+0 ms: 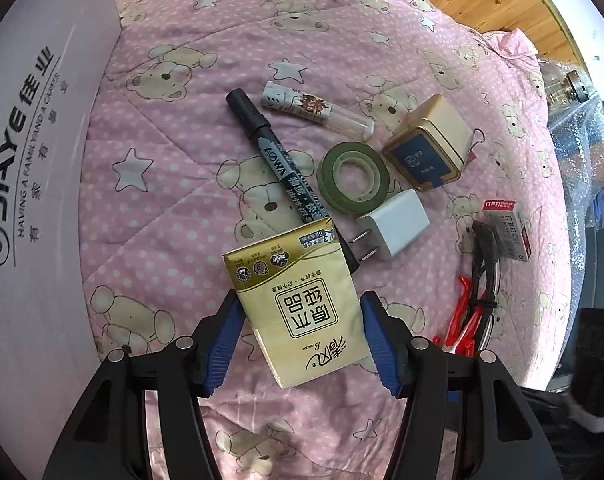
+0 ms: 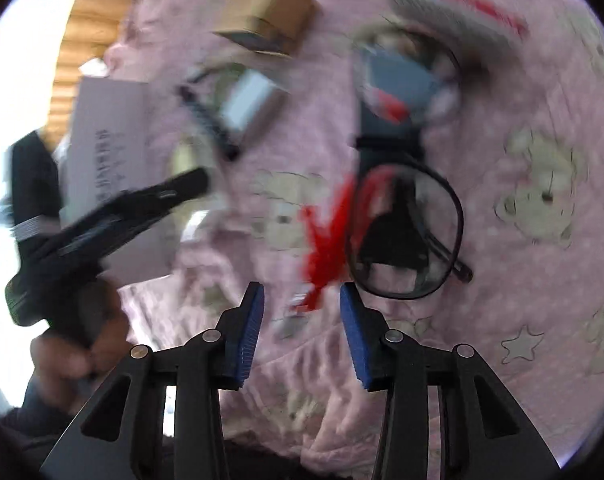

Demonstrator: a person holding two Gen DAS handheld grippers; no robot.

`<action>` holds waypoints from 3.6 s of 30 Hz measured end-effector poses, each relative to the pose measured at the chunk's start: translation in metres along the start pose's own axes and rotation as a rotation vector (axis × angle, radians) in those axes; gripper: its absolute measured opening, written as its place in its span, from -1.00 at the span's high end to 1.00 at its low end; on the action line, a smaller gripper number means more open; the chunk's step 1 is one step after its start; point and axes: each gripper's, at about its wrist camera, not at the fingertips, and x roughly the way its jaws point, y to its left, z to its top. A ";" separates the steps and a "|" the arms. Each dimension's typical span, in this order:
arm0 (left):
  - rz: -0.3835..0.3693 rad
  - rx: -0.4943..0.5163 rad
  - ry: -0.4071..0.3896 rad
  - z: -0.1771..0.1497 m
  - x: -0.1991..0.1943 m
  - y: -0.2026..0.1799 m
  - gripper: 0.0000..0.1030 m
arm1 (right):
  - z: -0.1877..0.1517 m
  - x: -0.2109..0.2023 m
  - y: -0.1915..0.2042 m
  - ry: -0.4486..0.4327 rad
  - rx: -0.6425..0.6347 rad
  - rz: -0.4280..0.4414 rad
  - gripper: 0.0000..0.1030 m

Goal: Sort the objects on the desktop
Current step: 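Grasp the red figure toy under the glasses with the right tool, then carry the tissue pack and red toy over the JIAYE box with both tools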

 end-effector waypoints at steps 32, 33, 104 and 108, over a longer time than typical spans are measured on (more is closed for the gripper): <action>-0.011 0.030 -0.042 -0.005 -0.024 -0.013 -0.17 | -0.002 -0.065 0.005 -0.139 -0.026 0.024 0.65; -0.011 0.034 -0.045 -0.009 -0.028 -0.011 -0.17 | -0.002 -0.069 0.013 -0.165 -0.068 0.007 0.65; -0.125 -0.185 -0.460 -0.090 -0.215 0.071 -0.16 | -0.038 -0.070 0.212 -0.181 -0.525 0.015 0.64; -0.129 -0.225 -0.478 -0.088 -0.220 0.086 -0.16 | -0.035 -0.070 0.236 -0.183 -0.568 0.022 0.64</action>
